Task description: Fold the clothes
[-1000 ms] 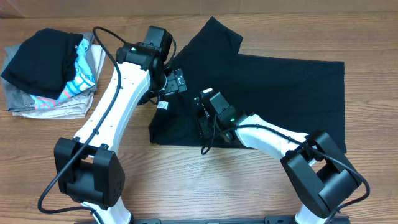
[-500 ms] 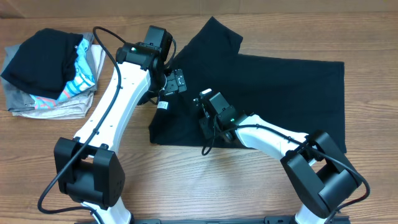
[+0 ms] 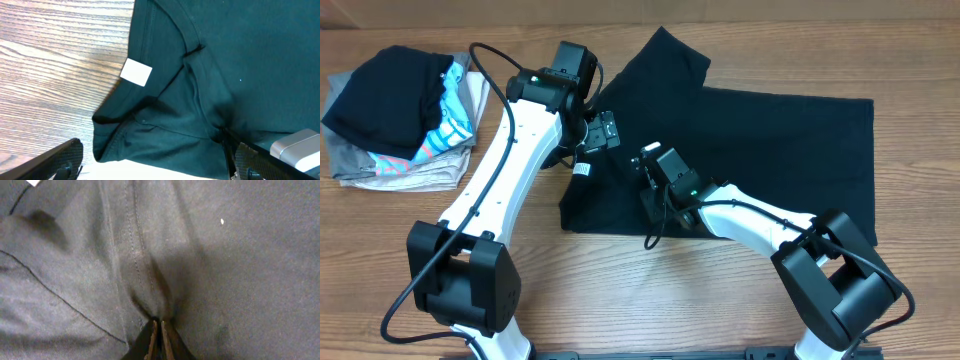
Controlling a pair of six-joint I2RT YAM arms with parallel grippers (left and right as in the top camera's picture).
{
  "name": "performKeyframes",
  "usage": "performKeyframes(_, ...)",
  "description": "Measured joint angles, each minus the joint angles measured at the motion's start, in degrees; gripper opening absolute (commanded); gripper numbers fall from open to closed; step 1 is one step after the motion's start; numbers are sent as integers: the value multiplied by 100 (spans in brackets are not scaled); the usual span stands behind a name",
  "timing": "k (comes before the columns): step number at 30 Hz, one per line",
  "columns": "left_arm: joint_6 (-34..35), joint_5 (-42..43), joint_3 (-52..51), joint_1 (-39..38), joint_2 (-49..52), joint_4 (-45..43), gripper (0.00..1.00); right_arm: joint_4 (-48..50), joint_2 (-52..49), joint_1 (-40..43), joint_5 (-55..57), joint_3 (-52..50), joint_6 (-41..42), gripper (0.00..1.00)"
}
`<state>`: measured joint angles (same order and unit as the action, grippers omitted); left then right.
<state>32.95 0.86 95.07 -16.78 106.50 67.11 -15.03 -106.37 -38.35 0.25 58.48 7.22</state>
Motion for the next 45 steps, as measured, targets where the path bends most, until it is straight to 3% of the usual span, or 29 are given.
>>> performKeyframes(13, 0, -2, 0, 0, 0, 0, 100, 243, 0, 511, -2, 66, -2, 4)
performKeyframes(38, 0, 0, 0, -2, 0, 0, 100, 664, 0, 1143, 487, 70, -129, 9)
performKeyframes(45, 0, 0, 0, -2, 0, 0, 100, 68, 74, 1244, -243, 280, -129, 9)
